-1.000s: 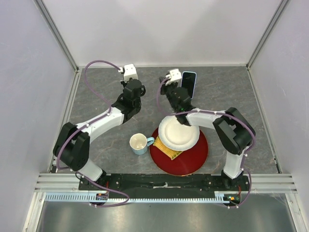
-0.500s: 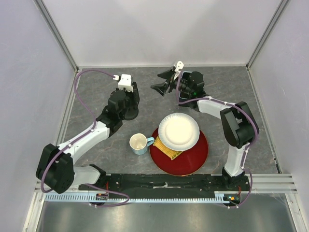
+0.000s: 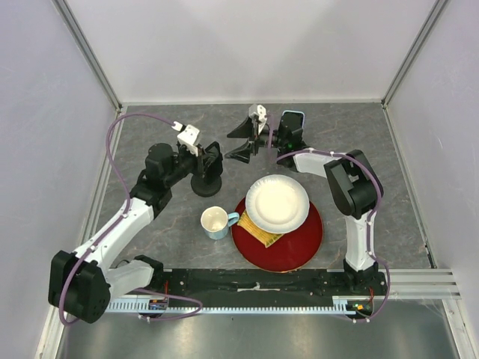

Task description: Place the phone on the phone stand

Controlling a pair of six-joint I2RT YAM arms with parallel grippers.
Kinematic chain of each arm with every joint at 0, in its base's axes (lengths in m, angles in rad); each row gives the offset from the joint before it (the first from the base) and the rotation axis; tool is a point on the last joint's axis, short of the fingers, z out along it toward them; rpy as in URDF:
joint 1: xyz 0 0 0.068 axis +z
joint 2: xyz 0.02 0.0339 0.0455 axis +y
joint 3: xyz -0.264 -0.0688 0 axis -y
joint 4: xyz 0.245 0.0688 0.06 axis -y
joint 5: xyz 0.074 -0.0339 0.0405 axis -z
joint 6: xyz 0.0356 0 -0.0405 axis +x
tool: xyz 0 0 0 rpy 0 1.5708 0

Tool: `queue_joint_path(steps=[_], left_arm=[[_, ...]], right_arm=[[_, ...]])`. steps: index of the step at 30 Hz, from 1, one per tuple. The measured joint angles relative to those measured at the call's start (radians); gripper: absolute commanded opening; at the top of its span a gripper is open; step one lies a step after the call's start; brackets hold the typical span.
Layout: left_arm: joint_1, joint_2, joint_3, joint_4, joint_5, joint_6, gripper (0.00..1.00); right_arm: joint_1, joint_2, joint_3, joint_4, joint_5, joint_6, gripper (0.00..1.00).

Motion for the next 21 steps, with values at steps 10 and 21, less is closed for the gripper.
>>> queue_joint_path(steps=[10, 21], left_arm=[[0.184, 0.105, 0.110, -0.103, 0.481, 0.104, 0.02], [0.205, 0.135, 0.116, -0.103, 0.641, 0.207, 0.02]], right_arm=[[0.085, 0.000, 0.012, -0.201, -0.038, -0.188, 0.91], [0.112, 0.001, 0.095, -0.400, -0.082, -0.305, 0.54]])
